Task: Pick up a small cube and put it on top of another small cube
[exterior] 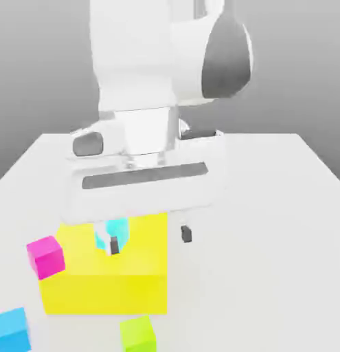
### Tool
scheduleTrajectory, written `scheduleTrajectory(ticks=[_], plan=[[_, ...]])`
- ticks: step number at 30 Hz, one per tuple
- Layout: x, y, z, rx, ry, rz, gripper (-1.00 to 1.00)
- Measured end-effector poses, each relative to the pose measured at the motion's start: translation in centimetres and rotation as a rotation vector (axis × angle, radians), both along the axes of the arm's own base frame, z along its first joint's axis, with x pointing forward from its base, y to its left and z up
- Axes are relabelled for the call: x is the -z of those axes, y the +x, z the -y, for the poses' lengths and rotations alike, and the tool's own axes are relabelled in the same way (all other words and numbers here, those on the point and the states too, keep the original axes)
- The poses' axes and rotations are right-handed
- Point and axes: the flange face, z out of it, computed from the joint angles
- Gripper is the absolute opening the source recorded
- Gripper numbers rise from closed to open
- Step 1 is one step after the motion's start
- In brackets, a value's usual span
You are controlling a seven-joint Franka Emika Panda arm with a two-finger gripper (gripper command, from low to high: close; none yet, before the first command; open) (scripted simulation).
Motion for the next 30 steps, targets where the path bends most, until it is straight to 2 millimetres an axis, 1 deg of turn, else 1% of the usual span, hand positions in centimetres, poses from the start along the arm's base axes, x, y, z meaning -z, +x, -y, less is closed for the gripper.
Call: scheduleTrajectory(ticks=[5,7,10,11,16,17,18,19,22,23,27,28,30], plan=[[8.8,-1.4,1.2,-0.051,-0.049,-0.126,0.0],[11.8,-1.8,1.5,-0.064,-0.063,-0.154,0.0],[15.9,-1.9,1.6,-0.068,-0.067,-0.162,0.0],[17.1,-2.0,1.6,-0.067,-0.067,-0.163,-1.0],[17.2,-2.0,1.6,-0.067,-0.067,-0.165,-1.0],[17.8,-2.0,1.6,-0.067,-0.067,-0.165,-1.0],[17.4,-2.0,1.6,-0.068,-0.067,-0.165,-1.0],[16.5,-2.0,1.6,-0.068,-0.068,-0.165,-1.0],[12.9,-2.0,1.6,-0.068,-0.067,-0.165,-1.0],[11.7,-2.1,2.0,-0.062,-0.066,-0.165,-1.0],[6.5,-3.3,6.5,0.016,-0.06,-0.163,-1.0],[5.2,-3.8,7.8,0.04,-0.058,-0.163,-1.0],[2.9,-5.3,11.1,0.105,-0.052,-0.165,-1.0]])
